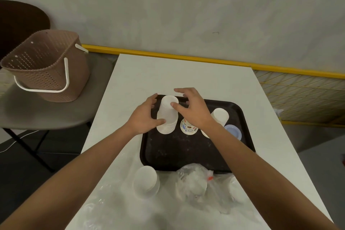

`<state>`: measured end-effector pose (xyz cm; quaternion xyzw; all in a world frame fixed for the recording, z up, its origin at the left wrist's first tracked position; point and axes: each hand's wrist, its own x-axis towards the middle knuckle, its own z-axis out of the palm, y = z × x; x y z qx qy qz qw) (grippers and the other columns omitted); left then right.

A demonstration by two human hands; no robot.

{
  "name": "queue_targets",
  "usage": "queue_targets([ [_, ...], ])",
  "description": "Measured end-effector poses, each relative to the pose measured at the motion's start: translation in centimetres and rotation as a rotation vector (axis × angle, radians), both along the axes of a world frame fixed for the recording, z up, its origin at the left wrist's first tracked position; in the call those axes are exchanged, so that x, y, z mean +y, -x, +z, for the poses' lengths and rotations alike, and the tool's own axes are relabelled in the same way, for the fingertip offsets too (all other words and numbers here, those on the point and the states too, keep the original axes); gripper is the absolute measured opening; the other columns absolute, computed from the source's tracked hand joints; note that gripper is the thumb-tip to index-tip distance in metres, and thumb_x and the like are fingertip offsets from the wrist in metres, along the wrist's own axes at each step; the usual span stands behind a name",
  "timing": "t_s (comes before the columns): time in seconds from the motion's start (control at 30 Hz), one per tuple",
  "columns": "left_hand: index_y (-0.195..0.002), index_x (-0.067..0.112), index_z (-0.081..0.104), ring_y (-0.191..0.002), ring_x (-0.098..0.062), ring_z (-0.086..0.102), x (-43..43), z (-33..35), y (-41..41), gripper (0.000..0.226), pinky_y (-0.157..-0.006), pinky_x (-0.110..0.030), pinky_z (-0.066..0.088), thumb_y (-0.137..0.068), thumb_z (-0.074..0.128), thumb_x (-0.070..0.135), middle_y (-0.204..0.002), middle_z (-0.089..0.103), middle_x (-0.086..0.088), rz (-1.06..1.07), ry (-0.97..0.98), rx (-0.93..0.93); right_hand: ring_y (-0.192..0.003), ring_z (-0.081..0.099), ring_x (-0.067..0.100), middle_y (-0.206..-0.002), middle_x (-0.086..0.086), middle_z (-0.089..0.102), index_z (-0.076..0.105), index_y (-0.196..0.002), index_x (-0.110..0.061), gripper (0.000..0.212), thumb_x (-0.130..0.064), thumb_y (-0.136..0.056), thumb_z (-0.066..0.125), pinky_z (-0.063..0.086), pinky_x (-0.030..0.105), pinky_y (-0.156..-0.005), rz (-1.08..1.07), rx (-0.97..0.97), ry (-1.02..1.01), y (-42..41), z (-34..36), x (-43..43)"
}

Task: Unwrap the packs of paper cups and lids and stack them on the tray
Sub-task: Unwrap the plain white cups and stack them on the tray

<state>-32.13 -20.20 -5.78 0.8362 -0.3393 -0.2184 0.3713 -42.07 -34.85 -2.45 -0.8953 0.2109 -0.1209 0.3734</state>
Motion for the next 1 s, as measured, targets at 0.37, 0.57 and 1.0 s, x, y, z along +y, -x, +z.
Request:
queue_targets([
  [0.37, -0.132, 0.023, 0.048, -0.12, -0.015, 0.053, 6.8, 2.2, 3.2, 0.057, -0.102, -0.031, 0.042, -0.081, 0.072, 0.024, -0.132, 0.055, 0.002, 0.046, 0.144, 0.044, -0.101, 0.052, 0.011, -0.113, -0.002, 0.057, 0.062, -0.113, -0.02, 0.026, -0.023, -0.086, 0.065, 0.045, 0.029, -0.092, 0.087, -0.072, -0.005, 3.2, 2.6, 6.0],
  [0.57, -0.133, 0.027, 0.046, -0.119, -0.013, 0.053, 11.2, 1.7, 5.8, 0.062, -0.096, -0.022, 0.038, -0.079, 0.072, 0.013, -0.132, 0.054, 0.004, -0.052, 0.111, 0.108, -0.098, 0.055, 0.009, -0.108, -0.009, 0.059, 0.061, -0.114, -0.023, 0.028, -0.026, -0.086, 0.066, 0.045, 0.023, -0.086, 0.161, -0.004, -0.021, 5.5, 2.7, 9.5],
  [1.0, -0.135, 0.02, 0.043, -0.105, -0.008, 0.052, 14.4, -2.1, 10.2, 0.078, -0.086, -0.019, 0.041, -0.068, 0.084, 0.024, -0.126, 0.055, 0.007, -0.136, -0.067, 0.098, -0.105, 0.052, 0.012, -0.126, 0.005, 0.053, 0.048, -0.134, -0.015, 0.067, -0.029, -0.075, 0.077, 0.04, 0.021, -0.086, 0.359, 0.354, 0.092, 8.3, 0.1, 13.9],
])
